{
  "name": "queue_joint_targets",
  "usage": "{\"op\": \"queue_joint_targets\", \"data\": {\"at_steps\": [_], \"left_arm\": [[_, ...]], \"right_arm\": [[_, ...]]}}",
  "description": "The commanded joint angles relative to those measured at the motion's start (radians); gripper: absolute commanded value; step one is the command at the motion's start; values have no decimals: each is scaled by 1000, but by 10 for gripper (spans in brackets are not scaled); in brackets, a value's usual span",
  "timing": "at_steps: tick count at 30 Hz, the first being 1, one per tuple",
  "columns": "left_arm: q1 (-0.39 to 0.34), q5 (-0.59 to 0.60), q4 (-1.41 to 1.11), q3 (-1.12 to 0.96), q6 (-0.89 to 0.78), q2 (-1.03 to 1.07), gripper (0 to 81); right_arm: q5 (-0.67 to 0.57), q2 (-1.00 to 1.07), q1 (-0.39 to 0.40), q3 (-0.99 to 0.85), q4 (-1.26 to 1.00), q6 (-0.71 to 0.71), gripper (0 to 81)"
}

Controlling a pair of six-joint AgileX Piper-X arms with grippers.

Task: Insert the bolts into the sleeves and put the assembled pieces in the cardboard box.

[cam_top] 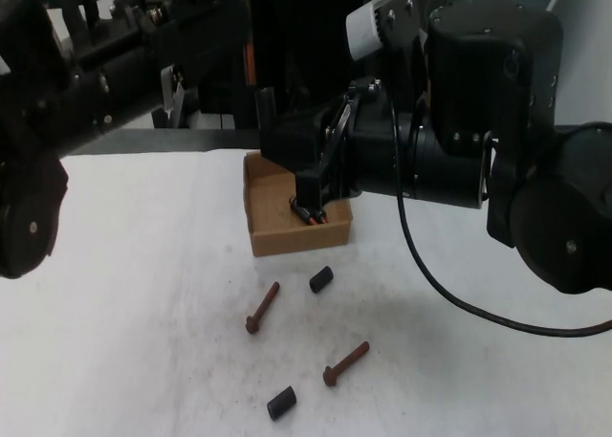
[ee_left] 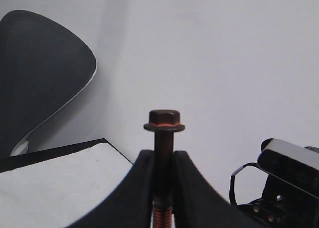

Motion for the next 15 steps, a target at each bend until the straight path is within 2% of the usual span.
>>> {"op": "queue_joint_targets", "data": {"at_steps": [1,15], "left_arm": [[3,0,-36,-12,-9,-2,2],[-36,-1,-38,-12,-23,-2,2]], "right_arm": [[-7,-4,2,-8,-22,1,8],[-7,-4,2,-8,-22,1,8]]}}
